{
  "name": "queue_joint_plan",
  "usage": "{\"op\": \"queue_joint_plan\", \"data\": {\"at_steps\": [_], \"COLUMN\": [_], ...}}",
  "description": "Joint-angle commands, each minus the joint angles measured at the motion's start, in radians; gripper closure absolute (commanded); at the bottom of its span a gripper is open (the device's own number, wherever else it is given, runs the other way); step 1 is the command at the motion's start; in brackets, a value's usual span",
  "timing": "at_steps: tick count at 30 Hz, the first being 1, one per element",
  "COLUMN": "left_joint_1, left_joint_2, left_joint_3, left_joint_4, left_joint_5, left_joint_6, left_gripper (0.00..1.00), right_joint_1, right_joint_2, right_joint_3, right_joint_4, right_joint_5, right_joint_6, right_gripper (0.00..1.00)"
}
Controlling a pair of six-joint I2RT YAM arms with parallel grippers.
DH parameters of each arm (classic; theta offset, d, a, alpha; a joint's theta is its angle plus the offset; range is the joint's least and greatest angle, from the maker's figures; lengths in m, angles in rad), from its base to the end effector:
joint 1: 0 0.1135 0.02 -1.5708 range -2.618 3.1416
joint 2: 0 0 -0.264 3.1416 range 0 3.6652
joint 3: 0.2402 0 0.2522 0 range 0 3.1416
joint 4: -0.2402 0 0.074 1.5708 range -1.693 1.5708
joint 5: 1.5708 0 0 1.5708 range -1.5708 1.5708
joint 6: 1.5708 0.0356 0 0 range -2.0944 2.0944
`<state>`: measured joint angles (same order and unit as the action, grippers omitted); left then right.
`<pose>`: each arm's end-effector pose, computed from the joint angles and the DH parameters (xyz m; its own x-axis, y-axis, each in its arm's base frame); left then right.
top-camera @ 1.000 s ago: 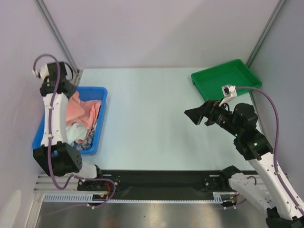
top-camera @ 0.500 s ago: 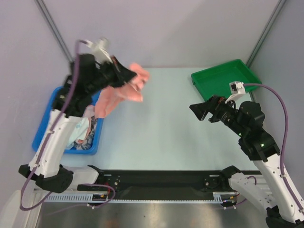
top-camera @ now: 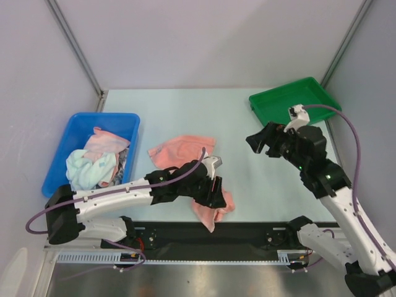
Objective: Fold and stack the towels
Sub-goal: Move the towel to the center of the board, then flatten out the crumpled towel
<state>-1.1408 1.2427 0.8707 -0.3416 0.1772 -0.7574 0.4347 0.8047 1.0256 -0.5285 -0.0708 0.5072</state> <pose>0.1058 -0.2457 0.2589 -0.8511 0.2336 -0.4701 0.5030 0.6189 -0.6032 0.1506 0.0727 0.3828 -0.4738 0.3142 -0.8227 -0.2873 0.8279 0.4817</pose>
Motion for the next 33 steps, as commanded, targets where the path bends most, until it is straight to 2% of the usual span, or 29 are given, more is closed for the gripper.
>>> {"op": "queue_joint_plan", "data": {"at_steps": [1, 2, 3, 5, 6, 8, 9, 10, 13, 17, 20, 24, 25, 27, 28, 30, 33], "left_joint_1": [0.006, 0.015, 0.057, 0.142, 0.255, 0.361, 0.441, 0.478, 0.596, 0.734, 0.805, 0.819, 0.820, 0.820, 0.820, 0.820, 0.820], "left_joint_2": [-0.041, -0.055, -0.066, -0.100, -0.110, -0.146, -0.158, -0.169, -0.203, -0.212, -0.195, -0.166, -0.149, -0.131, -0.106, -0.077, -0.029], "left_joint_3": [0.092, 0.115, 0.157, 0.181, 0.185, 0.176, 0.162, 0.153, 0.105, 0.028, -0.025, -0.050, -0.049, -0.049, -0.047, -0.030, -0.001], "left_joint_4": [-0.032, -0.084, -0.132, -0.243, -0.263, -0.286, -0.289, -0.293, -0.281, -0.243, -0.202, -0.166, -0.165, -0.152, -0.149, -0.149, -0.154], "left_joint_5": [-0.173, -0.227, -0.266, -0.337, -0.337, -0.347, -0.358, -0.364, -0.358, -0.285, -0.208, -0.197, -0.197, -0.191, -0.185, -0.185, -0.205], "left_joint_6": [-0.019, 0.009, 0.023, 0.044, 0.049, 0.064, 0.082, 0.087, 0.101, 0.113, 0.113, 0.115, 0.116, 0.125, 0.136, 0.141, 0.145], "left_gripper": [0.37, 0.30, 0.26, 0.26, 0.26, 0.26, 0.24, 0.24, 0.23, 0.23, 0.23, 0.23, 0.23, 0.21, 0.21, 0.21, 0.22], "right_joint_1": [-0.002, -0.002, 0.002, 0.010, 0.021, 0.029, 0.033, 0.035, 0.038, 0.038, 0.038, 0.038, 0.038, 0.032, 0.029, -0.010, -0.080], "right_joint_2": [0.135, 0.175, 0.276, 0.380, 0.428, 0.585, 0.634, 0.740, 0.911, 1.054, 1.145, 1.202, 1.202, 1.186, 1.180, 1.151, 1.105], "right_joint_3": [-0.030, -0.030, -0.029, -0.006, 0.007, 0.054, 0.073, 0.091, 0.174, 0.220, 0.243, 0.249, 0.243, 0.226, 0.212, 0.192, 0.116], "right_joint_4": [0.146, 0.172, 0.198, 0.275, 0.301, 0.369, 0.389, 0.419, 0.459, 0.557, 0.596, 0.653, 0.671, 0.673, 0.656, 0.636, 0.625], "right_joint_5": [0.005, -0.007, -0.021, -0.034, -0.026, -0.023, -0.026, -0.046, -0.092, -0.168, -0.214, -0.294, -0.293, -0.265, -0.255, -0.248, -0.291], "right_joint_6": [-0.018, -0.019, -0.022, -0.030, -0.030, -0.030, -0.030, -0.030, -0.039, -0.067, -0.068, -0.070, -0.075, -0.091, -0.101, -0.104, -0.079], "right_gripper": [0.15, 0.23, 0.26, 0.35, 0.38, 0.43, 0.44, 0.45, 0.48, 0.49, 0.49, 0.53, 0.63, 0.74, 0.87, 1.00, 1.00]}}
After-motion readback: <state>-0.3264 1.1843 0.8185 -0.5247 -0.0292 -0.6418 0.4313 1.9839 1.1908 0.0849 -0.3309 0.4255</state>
